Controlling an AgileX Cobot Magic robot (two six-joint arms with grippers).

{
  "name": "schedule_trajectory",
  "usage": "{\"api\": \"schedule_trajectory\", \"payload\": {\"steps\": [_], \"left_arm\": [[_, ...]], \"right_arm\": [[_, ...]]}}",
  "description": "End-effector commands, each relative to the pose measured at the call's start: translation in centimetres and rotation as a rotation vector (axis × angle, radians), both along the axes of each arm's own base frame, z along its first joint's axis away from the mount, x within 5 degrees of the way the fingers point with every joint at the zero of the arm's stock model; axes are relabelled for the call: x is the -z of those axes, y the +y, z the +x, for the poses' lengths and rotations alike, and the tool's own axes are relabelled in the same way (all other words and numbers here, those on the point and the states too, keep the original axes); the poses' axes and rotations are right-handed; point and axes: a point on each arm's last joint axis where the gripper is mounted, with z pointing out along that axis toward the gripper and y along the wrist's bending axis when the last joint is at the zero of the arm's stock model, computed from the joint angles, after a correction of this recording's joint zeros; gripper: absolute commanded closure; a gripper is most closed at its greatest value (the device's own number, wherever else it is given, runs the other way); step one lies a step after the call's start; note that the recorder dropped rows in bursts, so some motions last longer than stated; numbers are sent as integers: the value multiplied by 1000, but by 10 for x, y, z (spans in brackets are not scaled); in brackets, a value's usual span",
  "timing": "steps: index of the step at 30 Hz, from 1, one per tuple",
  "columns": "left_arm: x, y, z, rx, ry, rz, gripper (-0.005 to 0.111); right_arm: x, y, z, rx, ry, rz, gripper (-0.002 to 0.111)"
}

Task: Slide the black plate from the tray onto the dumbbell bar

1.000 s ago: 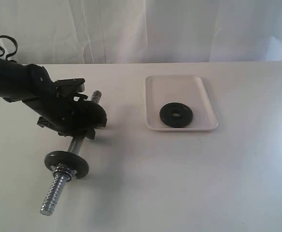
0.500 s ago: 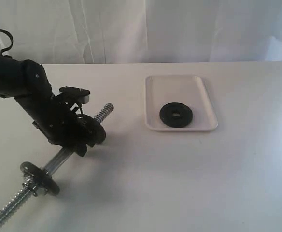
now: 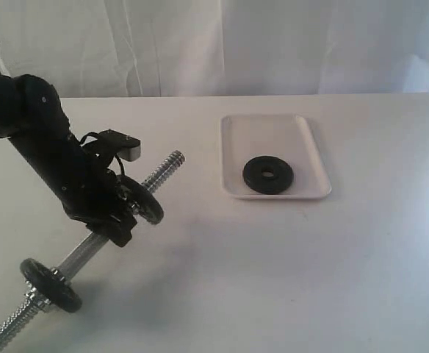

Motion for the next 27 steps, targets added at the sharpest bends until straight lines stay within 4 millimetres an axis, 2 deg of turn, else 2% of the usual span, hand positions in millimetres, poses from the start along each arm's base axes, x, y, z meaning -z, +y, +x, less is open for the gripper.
{"api": "schedule_trajectory", "payload": {"steps": [1, 7, 13, 16, 18, 22, 24, 27], "left_arm": [[-24, -7, -8, 0, 13, -105, 106], [-23, -16, -17, 81, 35, -112, 107], [-13, -30, -32, 167, 30, -87, 107], [-11, -30, -35, 176, 38, -75, 107], [-11, -30, -36, 180, 48, -70, 107], [-11, -29, -37, 185, 62, -68, 107], [-11, -30, -37, 183, 59, -69, 107], [-11, -30, -37, 188, 56, -69, 107]], "right_arm": [[1, 0, 0, -1, -10, -6, 108], [1, 0, 0, -1, -8, -6, 108], [0, 0, 0, -2, -18, -18, 108], [-6, 0, 1, -4, -79, 4, 108], [-15, 2, 2, -1, -176, 130, 108], [-36, -1, 1, 22, -381, 597, 108], [-44, -3, -1, 21, -478, 692, 108], [-58, -7, -6, 10, -642, 695, 108]]}}
